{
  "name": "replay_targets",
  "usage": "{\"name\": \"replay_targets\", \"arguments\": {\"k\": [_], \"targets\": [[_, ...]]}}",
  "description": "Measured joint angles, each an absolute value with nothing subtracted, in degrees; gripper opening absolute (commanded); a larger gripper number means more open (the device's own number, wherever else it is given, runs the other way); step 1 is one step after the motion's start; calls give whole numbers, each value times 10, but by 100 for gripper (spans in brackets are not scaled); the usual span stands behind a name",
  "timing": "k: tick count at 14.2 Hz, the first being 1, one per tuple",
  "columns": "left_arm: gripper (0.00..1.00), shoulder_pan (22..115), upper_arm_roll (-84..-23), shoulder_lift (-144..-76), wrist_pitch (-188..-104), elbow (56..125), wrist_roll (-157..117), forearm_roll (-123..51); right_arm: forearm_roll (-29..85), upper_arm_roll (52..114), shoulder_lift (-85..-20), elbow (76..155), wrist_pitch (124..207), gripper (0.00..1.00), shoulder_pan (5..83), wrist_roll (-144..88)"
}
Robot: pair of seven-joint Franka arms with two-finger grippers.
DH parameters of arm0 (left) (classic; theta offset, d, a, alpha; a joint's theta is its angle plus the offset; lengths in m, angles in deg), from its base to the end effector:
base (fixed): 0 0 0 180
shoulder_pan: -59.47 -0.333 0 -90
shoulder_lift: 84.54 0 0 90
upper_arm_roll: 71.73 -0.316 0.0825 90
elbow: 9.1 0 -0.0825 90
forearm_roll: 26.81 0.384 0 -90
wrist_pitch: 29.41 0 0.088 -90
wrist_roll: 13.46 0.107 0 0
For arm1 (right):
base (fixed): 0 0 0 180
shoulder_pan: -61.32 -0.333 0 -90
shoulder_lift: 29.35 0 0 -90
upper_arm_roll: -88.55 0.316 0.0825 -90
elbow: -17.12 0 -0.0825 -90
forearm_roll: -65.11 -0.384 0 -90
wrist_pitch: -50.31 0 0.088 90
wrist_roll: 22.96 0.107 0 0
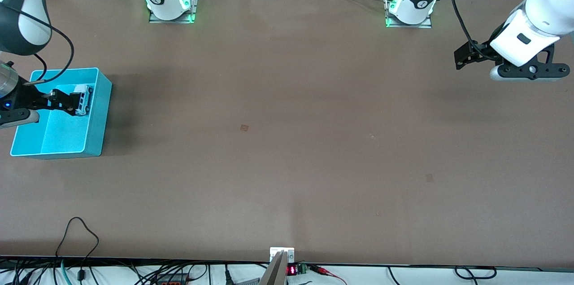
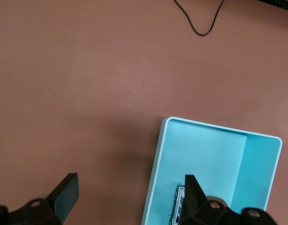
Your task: Wind and store white jeep toy
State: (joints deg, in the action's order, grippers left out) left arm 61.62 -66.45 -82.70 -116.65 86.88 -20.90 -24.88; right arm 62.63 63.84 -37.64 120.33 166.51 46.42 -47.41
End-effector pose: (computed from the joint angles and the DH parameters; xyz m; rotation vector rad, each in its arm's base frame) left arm 0.5317 -0.0663 0.5893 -3.0846 0.0000 0.1773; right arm 0.6027 -0.0904 0.4780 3.0680 0.3779 0.1321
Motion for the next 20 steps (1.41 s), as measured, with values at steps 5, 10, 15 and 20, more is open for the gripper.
{"name": "replay_targets", "arguments": {"k": [5,10,15,20], "targets": [[100,617,-659,-827,-1165,868,-209,-249,618,795,-349,1162,1571,100,550,-328],[100,618,-648,-827,-1165,861,-209,-249,618,858,-306,1148,1542,100,588,-316],[100,618,-645,-827,-1165,860,-209,-249,618,864,-297,1105,1476,100,585,-291],[100,617,-645,-827,-1165,860,-209,-246,628,865,-297,1101,1473,100,566,-237]]}}
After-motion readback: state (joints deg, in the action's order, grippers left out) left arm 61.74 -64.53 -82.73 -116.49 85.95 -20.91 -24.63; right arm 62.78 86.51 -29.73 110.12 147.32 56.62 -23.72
